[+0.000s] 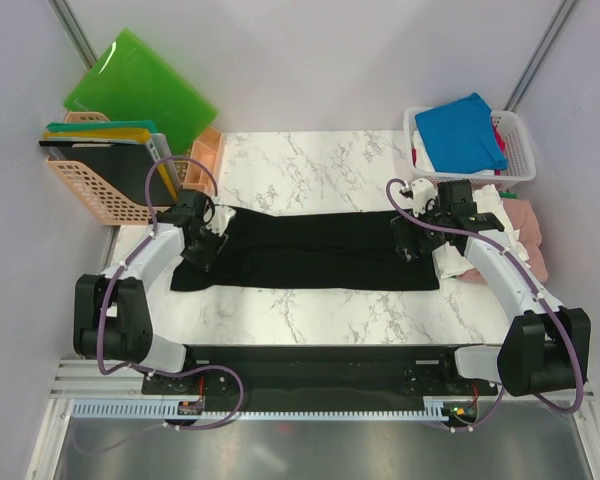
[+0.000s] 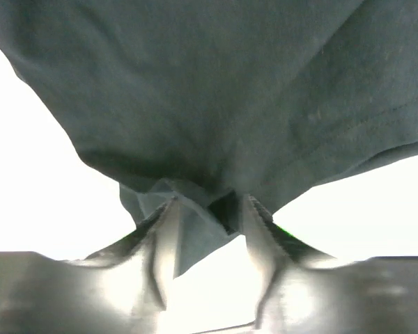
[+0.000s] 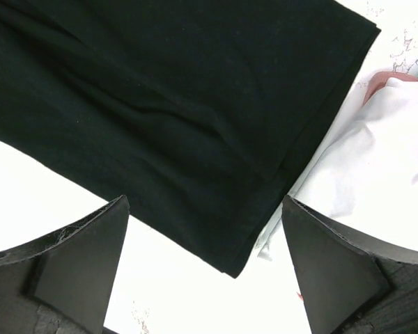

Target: Fold and stack the t-shirts

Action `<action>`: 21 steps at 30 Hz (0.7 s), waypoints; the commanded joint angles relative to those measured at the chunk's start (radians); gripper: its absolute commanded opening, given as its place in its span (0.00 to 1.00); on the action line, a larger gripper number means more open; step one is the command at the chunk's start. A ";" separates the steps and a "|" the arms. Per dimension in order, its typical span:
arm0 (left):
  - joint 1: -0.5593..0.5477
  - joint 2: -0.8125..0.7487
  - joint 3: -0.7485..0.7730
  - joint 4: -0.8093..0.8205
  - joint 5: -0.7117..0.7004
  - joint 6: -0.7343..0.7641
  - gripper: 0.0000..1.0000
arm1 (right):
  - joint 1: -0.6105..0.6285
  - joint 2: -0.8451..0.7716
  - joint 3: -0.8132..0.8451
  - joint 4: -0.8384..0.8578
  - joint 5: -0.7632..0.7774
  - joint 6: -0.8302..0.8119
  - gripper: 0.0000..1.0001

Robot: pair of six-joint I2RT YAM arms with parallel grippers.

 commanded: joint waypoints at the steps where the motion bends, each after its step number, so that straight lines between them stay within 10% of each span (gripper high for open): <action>1: -0.002 -0.040 -0.020 -0.037 -0.021 -0.020 0.56 | 0.000 0.002 0.034 0.021 -0.028 -0.005 0.98; 21: -0.016 0.011 0.174 0.006 0.085 -0.026 0.63 | 0.000 0.008 0.014 0.013 -0.031 -0.005 0.98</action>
